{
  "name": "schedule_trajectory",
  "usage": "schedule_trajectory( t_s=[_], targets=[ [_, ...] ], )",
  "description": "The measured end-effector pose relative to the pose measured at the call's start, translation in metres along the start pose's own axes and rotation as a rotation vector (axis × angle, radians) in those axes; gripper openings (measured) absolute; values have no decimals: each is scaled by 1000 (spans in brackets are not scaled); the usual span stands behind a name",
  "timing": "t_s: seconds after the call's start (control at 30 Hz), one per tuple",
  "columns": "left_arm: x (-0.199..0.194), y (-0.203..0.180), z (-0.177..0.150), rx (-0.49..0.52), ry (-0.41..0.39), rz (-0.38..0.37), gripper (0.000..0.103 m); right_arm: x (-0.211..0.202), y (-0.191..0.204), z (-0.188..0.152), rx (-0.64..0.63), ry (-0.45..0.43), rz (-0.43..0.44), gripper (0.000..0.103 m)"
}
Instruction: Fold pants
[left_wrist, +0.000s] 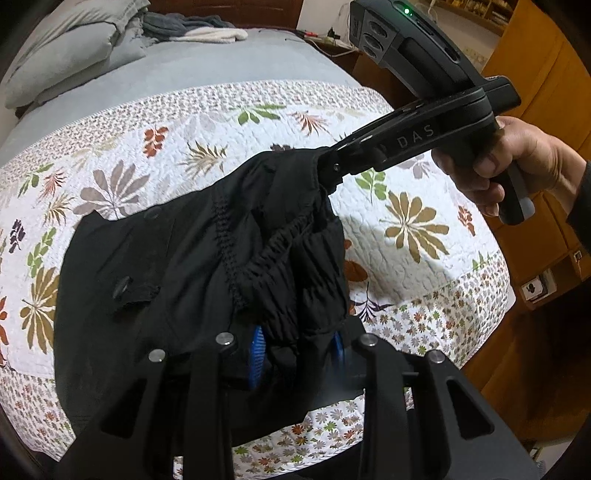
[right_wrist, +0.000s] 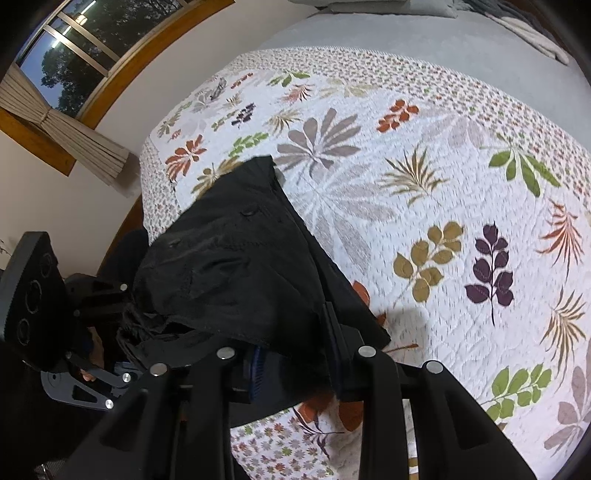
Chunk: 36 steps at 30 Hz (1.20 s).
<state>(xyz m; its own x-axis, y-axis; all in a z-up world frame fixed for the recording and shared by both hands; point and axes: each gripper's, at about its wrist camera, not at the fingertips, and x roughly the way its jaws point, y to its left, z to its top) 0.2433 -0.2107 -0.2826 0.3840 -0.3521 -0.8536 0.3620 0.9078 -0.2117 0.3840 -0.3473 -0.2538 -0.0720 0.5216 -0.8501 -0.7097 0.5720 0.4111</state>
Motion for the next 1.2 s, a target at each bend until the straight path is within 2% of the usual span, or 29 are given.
schedule_trajectory(
  t_s=[0.23, 0.47, 0.6, 0.87, 0.93, 1.07, 1.13, 1.2],
  targets=[
    [18, -6, -9, 24, 28, 19, 28, 12, -12, -14, 4, 12, 3, 29],
    [33, -16, -17, 78, 44, 66, 31, 18, -22, -27, 28, -4, 5, 35],
    [41, -22, -25, 126, 42, 102, 35, 14, -29, -43, 75, -42, 14, 40],
    [46, -25, -29, 151, 54, 104, 46, -5, -35, -68, 158, -148, 34, 40],
    [46, -26, -30, 148, 55, 70, 65, -12, -36, -74, 183, -181, 32, 40],
    [33, -26, -33, 149, 13, -41, 74, -34, -31, -82, 224, -294, 35, 40],
    [24, -27, -35, 145, -20, -74, 78, -41, -22, -81, 226, -346, 60, 40],
    [14, -23, -37, 135, -53, -101, 78, -41, -6, -76, 207, -388, 100, 40]
  ],
)
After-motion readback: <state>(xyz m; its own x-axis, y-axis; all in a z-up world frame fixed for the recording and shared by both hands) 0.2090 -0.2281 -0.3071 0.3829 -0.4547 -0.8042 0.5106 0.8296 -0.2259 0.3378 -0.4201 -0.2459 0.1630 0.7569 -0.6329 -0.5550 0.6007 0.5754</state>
